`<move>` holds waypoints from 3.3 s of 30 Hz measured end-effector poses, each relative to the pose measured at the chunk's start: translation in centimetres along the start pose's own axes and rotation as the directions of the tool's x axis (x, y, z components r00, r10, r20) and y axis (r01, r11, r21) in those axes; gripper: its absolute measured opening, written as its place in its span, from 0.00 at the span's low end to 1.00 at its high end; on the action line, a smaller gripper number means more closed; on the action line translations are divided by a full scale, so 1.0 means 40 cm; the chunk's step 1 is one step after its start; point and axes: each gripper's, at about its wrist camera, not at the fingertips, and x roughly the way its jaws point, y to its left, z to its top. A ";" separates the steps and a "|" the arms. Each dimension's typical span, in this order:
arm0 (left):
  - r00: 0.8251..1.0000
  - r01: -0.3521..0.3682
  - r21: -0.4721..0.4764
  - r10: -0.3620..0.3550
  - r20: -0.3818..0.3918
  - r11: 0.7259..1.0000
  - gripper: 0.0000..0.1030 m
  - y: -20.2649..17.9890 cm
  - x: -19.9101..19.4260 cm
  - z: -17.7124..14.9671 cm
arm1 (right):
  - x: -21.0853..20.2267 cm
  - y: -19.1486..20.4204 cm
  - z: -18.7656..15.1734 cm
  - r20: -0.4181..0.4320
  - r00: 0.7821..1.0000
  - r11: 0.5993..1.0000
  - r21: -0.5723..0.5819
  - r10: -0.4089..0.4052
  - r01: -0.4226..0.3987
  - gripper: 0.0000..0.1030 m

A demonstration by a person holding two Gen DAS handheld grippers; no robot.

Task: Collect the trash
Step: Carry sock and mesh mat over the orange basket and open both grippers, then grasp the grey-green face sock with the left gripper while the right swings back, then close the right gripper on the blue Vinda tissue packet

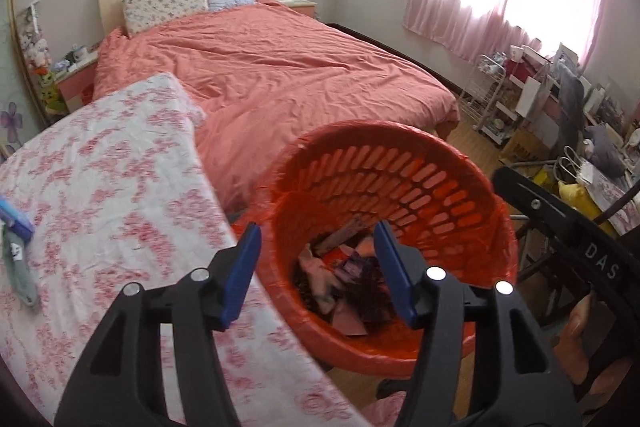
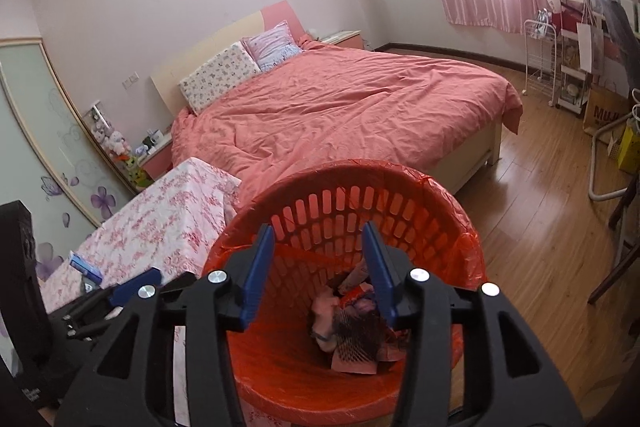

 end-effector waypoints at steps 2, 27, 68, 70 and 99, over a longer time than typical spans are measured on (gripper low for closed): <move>0.999 -0.030 -0.006 0.030 0.014 1.000 0.61 0.023 -0.018 -0.006 | -0.006 0.004 0.002 0.007 1.000 1.000 -0.018 -0.008 0.008 0.51; 0.896 -0.440 -0.390 0.425 -0.129 0.809 0.70 0.673 -0.103 -0.141 | 0.026 0.239 -0.128 -0.121 0.992 0.974 -0.221 0.027 -0.053 0.55; 0.870 -0.485 -0.433 0.469 -0.151 0.760 0.27 0.984 -0.326 -0.354 | 0.204 0.901 -0.320 -0.356 0.904 0.911 -0.241 0.238 -0.334 0.57; 0.877 -0.472 -0.445 0.459 -0.144 0.761 0.27 0.988 -0.330 -0.357 | 0.226 0.928 -0.322 -0.357 0.905 0.918 -0.230 0.230 -0.324 0.62; 0.886 -0.452 -0.464 0.444 -0.134 0.762 0.27 0.993 -0.334 -0.360 | 0.146 0.764 -0.338 -0.327 0.941 0.850 -0.470 0.082 -0.238 0.59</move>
